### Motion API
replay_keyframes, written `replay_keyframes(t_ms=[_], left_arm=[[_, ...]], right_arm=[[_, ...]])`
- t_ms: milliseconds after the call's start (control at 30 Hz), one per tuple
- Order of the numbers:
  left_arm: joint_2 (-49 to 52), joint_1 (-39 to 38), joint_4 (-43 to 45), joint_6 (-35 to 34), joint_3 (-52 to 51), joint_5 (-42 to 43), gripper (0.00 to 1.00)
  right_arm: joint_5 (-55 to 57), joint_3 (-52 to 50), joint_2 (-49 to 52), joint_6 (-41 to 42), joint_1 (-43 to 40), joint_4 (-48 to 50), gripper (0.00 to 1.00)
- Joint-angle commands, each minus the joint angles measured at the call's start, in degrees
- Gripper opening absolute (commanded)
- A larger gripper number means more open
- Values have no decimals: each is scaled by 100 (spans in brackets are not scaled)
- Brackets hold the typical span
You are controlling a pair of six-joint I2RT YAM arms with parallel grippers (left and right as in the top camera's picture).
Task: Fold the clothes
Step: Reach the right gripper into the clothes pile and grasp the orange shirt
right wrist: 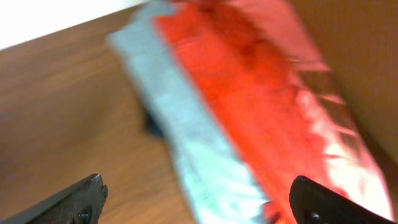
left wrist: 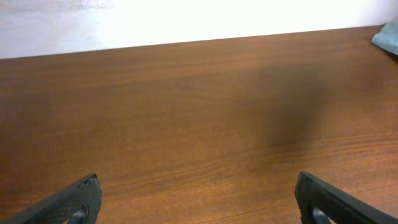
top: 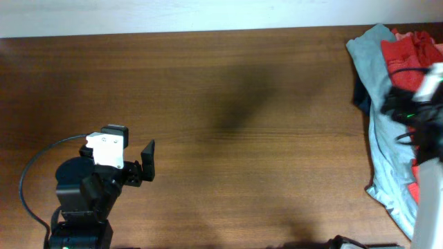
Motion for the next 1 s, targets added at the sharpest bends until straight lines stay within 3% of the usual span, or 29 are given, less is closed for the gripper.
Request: replay_keyframes(t_ms=[0,200,467,967], left_arm=[[-24,-24,-28,-37,120,125,99],[-24,-24,-33,-37,120,122,99],[-22,-22,-31,-37,120,120,99],[-22,-22,-28,-37,120,120,99]], right_arm=[[-170,133,509,24,-717,238,99],[-697,133,1434,26,-1556,892,99],[-789,133,2531,33,-2179,1248,87],[-758,131,3353,-2,-2450,1985,86]])
